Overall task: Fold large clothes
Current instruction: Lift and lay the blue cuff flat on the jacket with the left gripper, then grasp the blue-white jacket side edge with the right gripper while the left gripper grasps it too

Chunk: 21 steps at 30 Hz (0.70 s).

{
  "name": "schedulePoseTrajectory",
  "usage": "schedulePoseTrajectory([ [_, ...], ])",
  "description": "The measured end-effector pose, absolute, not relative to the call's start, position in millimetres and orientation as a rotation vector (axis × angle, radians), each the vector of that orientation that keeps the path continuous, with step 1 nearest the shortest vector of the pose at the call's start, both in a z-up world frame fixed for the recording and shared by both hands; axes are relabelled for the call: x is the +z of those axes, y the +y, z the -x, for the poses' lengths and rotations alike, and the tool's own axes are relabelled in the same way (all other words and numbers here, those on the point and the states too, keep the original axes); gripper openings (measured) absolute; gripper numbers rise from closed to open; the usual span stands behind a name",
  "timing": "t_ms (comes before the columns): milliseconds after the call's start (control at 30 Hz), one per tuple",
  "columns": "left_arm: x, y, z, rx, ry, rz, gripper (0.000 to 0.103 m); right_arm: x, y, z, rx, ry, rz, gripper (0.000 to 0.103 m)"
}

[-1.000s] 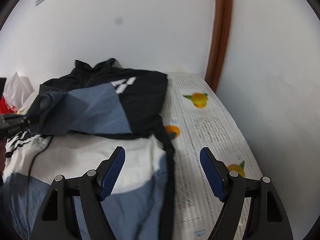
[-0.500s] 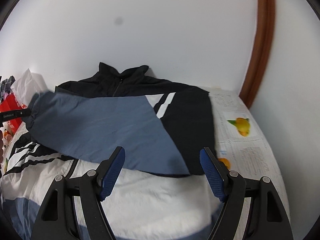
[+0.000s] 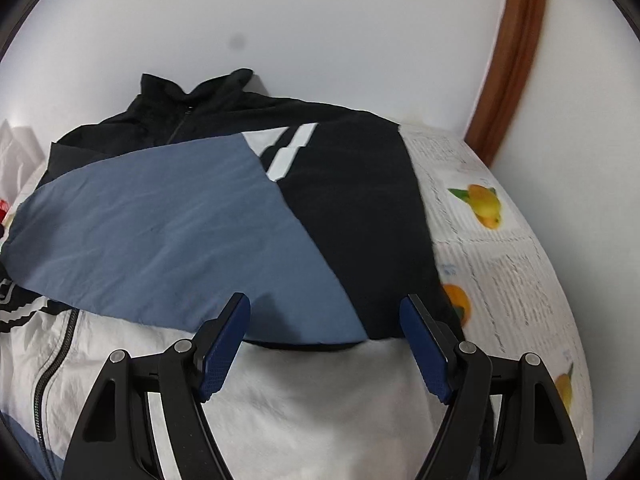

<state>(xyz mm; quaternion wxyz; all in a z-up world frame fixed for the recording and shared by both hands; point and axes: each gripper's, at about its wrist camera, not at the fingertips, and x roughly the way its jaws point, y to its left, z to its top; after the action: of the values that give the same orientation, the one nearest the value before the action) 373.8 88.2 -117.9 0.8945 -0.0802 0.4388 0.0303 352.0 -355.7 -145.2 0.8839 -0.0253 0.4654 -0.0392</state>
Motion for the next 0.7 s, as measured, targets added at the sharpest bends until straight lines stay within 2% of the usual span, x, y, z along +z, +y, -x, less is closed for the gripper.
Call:
schedulePoseTrajectory([
  [67,-111,87,-364,0.063,0.899,0.149,0.015,-136,-361,-343,-0.089,0.941,0.046,0.076],
  [133,-105,86,-354,0.064,0.888,0.137,0.026,-125,-367,-331,-0.103,0.917,0.046,0.077],
  [267,-97,86,-326,0.06,0.878,0.123,0.037,-109,-383,-304,-0.116,0.921,0.026,0.077],
  [333,-98,88,-307,0.057,0.882,0.111,0.05,-106,-392,-287,-0.122,0.926,0.011,0.077],
  [700,-131,118,-219,0.107,0.946,0.121,0.065,-134,-425,-190,-0.163,1.004,-0.062,0.077],
])
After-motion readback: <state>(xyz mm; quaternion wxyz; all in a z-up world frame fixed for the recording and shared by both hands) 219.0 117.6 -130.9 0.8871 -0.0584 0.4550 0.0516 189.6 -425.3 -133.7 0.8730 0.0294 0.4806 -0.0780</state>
